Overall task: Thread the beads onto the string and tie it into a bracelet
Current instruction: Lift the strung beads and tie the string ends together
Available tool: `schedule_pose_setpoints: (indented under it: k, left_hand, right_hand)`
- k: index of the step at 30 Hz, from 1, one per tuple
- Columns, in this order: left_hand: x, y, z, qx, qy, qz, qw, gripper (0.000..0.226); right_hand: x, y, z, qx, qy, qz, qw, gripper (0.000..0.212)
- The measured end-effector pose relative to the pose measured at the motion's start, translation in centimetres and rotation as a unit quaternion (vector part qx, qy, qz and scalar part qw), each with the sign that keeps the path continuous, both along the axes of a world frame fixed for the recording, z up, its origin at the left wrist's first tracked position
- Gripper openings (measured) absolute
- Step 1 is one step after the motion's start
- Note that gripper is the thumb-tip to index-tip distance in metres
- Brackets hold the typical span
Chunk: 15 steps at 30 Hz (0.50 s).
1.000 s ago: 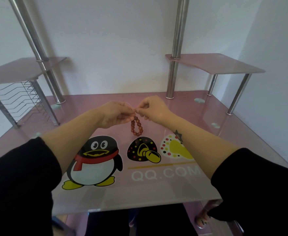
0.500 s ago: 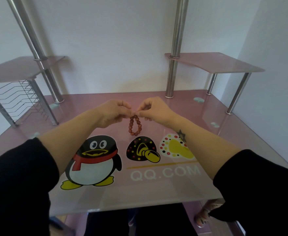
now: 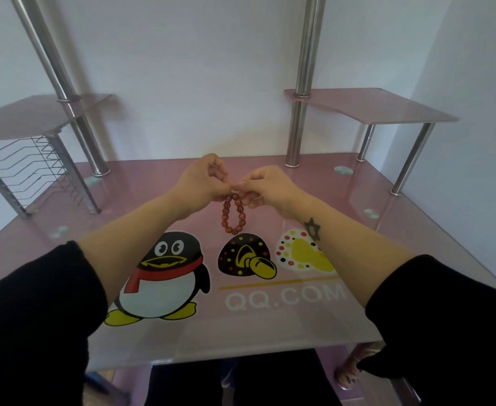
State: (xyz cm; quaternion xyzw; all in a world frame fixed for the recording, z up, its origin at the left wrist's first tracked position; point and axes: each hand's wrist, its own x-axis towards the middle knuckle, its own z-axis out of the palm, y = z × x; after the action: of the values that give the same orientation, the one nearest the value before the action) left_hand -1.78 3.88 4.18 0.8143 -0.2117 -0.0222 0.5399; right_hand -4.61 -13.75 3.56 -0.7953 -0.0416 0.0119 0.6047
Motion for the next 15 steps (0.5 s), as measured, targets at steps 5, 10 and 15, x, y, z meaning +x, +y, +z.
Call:
schedule_pose_setpoints:
  k: [5,10,15]
  left_hand:
    - [-0.12,0.11,-0.15,0.003,-0.042,-0.003,0.999,0.029]
    - [-0.14,0.21,-0.3,0.016,-0.079,-0.001,0.997,0.026]
    - [0.01,0.46,-0.5,0.046,-0.105,-0.016,0.993,0.025]
  right_hand:
    - [0.05,-0.13,0.0,0.038,0.046,0.005,0.998,0.008]
    - [0.05,-0.11,0.14,0.055,0.064,0.008,0.996,0.01]
    - [0.16,0.02,0.3,0.01,0.064,0.007,0.998,0.008]
